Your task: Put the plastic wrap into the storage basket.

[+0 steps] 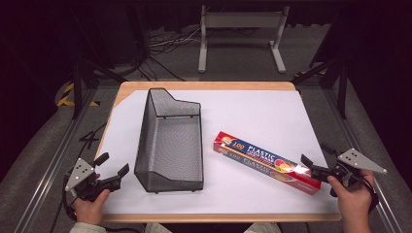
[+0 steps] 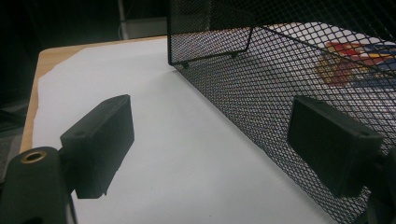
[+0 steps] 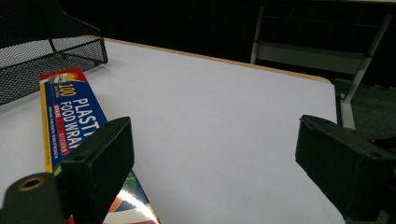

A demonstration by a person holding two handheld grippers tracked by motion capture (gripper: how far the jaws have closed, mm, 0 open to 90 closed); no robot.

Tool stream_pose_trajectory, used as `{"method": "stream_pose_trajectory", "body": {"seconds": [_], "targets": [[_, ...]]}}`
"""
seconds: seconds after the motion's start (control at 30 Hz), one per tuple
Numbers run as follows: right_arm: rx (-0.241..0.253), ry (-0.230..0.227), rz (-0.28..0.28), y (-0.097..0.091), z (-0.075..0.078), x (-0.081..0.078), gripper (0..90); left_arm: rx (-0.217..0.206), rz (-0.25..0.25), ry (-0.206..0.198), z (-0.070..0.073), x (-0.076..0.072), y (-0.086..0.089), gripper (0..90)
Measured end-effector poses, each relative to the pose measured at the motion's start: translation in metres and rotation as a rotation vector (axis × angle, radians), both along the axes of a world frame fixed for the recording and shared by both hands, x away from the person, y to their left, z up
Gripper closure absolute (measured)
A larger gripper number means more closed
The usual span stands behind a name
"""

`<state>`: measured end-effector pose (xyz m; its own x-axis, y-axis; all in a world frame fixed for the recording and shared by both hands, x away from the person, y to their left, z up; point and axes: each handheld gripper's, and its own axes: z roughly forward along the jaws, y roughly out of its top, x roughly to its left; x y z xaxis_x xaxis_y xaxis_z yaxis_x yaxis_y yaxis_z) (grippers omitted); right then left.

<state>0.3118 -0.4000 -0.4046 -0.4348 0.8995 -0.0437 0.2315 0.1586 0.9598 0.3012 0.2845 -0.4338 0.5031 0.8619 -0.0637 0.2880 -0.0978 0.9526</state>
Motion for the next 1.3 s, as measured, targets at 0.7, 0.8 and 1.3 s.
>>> {"method": "stream_pose_trajectory", "body": {"seconds": [0.7,0.8,1.3], "targets": [[-0.063,0.025,0.089,0.025,0.019,-0.001,12.0,0.010,-0.001,0.005,0.001,-0.001,-0.001,15.7],[-0.048,0.026,0.129,0.034,0.024,0.000,11.9,0.010,-0.001,0.004,0.001,0.000,-0.002,15.7],[-0.005,0.033,0.267,0.091,0.035,0.004,11.5,0.010,-0.001,0.004,0.000,0.000,-0.002,15.8]]}}
